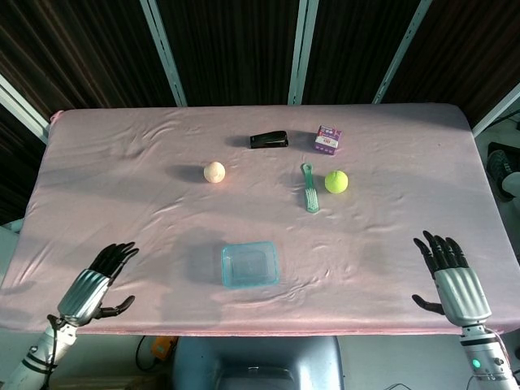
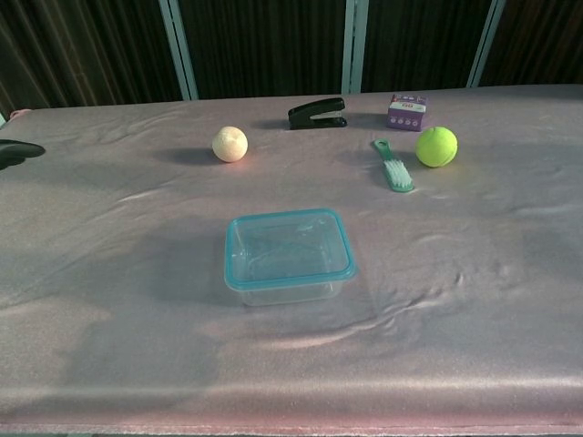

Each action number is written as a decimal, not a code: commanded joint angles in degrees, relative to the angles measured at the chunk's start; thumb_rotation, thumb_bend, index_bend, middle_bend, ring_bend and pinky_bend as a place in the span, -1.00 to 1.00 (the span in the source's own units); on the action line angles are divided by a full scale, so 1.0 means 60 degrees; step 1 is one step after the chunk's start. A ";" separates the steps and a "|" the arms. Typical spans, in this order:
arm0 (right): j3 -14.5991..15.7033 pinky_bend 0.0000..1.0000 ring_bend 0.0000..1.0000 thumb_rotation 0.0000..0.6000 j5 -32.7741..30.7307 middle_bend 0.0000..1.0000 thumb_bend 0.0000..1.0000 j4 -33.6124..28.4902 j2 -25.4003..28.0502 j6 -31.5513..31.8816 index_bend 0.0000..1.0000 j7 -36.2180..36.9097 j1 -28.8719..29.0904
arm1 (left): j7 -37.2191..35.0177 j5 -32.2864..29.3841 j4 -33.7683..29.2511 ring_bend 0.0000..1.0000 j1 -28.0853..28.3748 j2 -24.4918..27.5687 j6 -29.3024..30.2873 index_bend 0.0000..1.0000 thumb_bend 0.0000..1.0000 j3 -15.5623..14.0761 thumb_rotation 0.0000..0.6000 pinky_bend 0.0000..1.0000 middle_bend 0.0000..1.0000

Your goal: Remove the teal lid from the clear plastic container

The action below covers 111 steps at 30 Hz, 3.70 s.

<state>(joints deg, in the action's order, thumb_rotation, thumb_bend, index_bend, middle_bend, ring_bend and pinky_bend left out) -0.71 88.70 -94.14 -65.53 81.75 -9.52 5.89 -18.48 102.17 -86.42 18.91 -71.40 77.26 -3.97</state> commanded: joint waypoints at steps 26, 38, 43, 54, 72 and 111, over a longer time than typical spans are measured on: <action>0.0269 -1.00 -1.00 1.00 0.0486 -1.00 -0.63 0.0033 0.0559 0.0195 -1.00 0.1180 -0.0129 | 0.5322 -0.3343 0.0028 -1.00 0.3056 -0.4703 -0.4309 -1.00 -0.48 0.1872 1.00 -1.00 -1.00; 0.0242 -1.00 -1.00 1.00 0.0456 -1.00 -0.63 0.0065 0.0637 0.0269 -1.00 0.1340 -0.0182 | 0.5752 -0.4208 0.0534 -1.00 0.3369 -0.4938 -0.4415 -1.00 -0.49 0.2060 1.00 -1.00 -1.00; 0.0249 -1.00 -1.00 1.00 0.0453 -1.00 -0.63 0.0068 0.0626 0.0225 -1.00 0.1295 -0.0175 | 0.6237 -0.4950 0.0516 -1.00 0.3490 -0.4880 -0.4664 -1.00 -0.49 0.2107 1.00 -1.00 -1.00; 0.0260 -1.00 -1.00 1.00 0.0451 -1.00 -0.63 0.0064 0.0566 0.0112 -1.00 0.1122 -0.0135 | 0.6564 -0.5212 0.0792 -0.45 0.3579 -0.5111 -0.4348 -1.00 -0.45 0.2065 1.00 -0.48 -0.35; 0.0168 -1.00 -1.00 1.00 0.2213 -1.00 -0.63 0.2091 -0.1489 -0.2139 -0.48 0.2048 0.2523 | 0.4483 -0.3575 0.2268 -0.06 0.3633 -0.6478 -0.3573 -1.00 -0.39 0.1527 1.00 -0.12 0.05; 0.0834 -1.00 -1.00 1.00 0.3293 -0.67 -0.25 0.5544 -0.4796 -0.0940 0.26 0.3847 0.4310 | 0.4589 -0.3559 0.2734 -0.05 0.3833 -0.6729 -0.3791 -1.00 -0.39 0.1518 1.00 -0.12 0.09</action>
<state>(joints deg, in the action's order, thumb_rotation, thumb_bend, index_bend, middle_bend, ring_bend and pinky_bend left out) 4.26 108.50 -60.87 -94.28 76.10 13.60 31.72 9.06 80.81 -70.02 41.90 -111.77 54.51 5.14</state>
